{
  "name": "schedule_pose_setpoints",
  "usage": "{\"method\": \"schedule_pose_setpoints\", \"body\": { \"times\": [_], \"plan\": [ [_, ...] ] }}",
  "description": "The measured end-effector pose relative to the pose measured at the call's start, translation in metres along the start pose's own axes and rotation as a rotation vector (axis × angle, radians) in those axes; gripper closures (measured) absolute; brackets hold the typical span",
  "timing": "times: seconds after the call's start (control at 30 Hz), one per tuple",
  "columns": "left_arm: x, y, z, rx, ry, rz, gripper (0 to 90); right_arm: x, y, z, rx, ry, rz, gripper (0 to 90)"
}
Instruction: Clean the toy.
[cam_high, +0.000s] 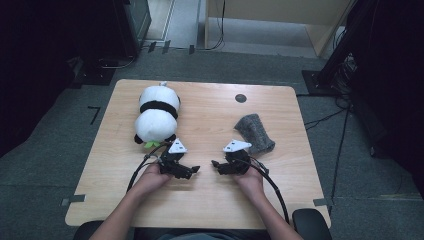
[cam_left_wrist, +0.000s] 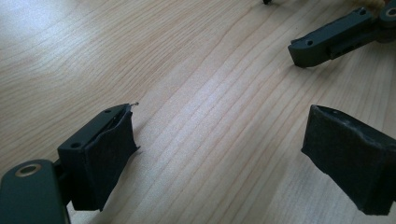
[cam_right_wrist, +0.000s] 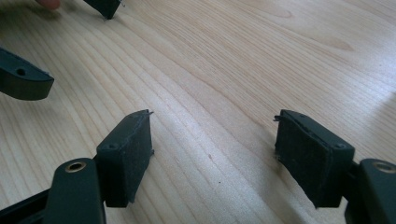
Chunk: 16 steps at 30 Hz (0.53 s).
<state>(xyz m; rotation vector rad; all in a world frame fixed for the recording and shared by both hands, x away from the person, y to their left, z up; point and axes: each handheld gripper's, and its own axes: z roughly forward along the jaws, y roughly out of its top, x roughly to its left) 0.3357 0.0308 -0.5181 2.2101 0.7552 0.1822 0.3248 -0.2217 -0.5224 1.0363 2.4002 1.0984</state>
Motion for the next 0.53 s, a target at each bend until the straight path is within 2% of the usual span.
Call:
{"method": "schedule_pose_setpoints", "body": {
  "times": [0.37,0.53],
  "plan": [
    [-0.0002,0.0,0.0001,0.0,0.001,0.0,8.6,0.0006,0.0002,0.0005,0.006,0.007,-0.006,23.1],
    [0.0003,0.0,-0.0001,-0.001,-0.002,-0.002,8.6,0.0007,0.0004,0.0013,0.017,-0.001,-0.002,16.5]
  ]
}}
